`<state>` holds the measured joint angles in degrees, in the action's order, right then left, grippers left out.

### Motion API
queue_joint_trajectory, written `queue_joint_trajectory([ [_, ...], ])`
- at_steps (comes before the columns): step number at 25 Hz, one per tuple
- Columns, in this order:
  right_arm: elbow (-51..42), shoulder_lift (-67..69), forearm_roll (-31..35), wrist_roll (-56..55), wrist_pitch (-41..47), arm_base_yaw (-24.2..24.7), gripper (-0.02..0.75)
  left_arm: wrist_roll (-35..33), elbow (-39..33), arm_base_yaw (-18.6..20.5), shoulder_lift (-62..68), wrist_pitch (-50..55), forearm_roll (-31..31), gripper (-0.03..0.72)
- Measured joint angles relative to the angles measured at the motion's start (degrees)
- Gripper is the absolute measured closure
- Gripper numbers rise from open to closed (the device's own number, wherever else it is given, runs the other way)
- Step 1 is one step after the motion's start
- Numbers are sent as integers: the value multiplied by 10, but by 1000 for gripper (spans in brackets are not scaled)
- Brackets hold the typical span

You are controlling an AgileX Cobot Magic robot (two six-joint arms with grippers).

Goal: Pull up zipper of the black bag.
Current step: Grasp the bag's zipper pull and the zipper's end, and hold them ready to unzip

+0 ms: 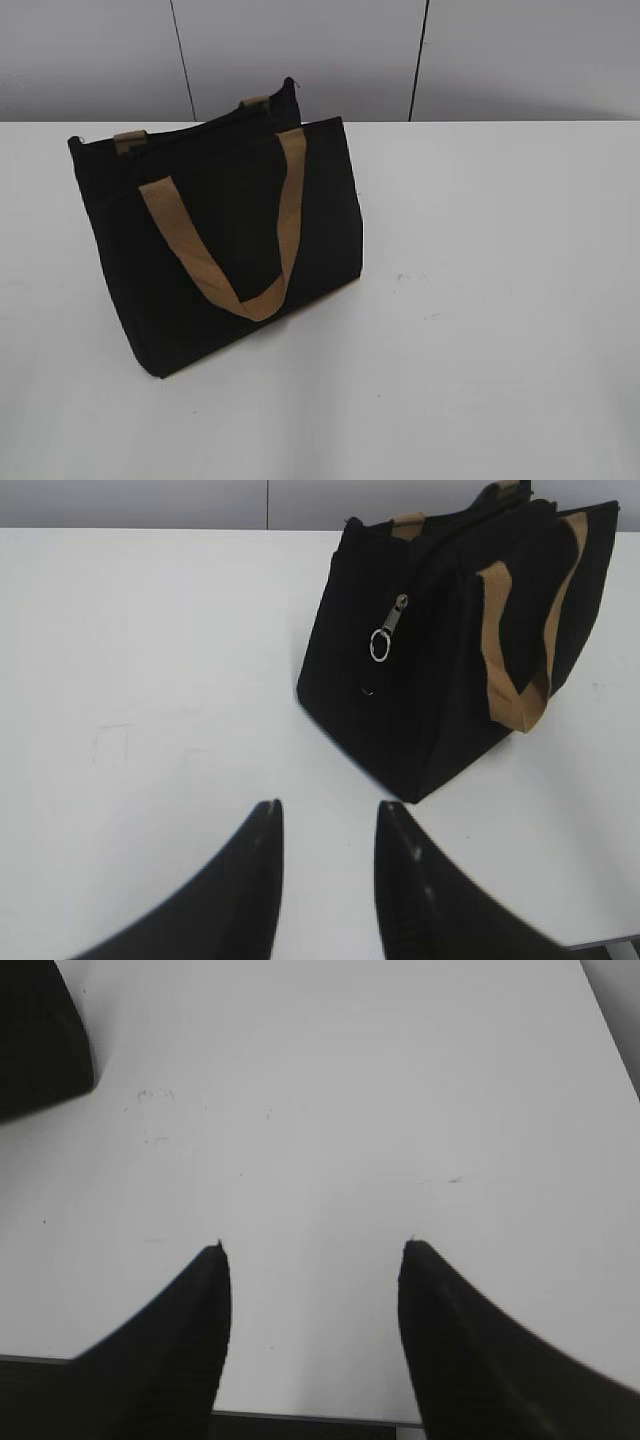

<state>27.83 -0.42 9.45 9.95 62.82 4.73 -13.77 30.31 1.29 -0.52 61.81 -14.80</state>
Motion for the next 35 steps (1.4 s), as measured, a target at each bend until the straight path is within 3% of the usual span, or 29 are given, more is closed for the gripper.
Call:
queue_joint_trajectory([
  [35,0,0,0,0,0,0,317,0,0,0,0,0,0,449],
])
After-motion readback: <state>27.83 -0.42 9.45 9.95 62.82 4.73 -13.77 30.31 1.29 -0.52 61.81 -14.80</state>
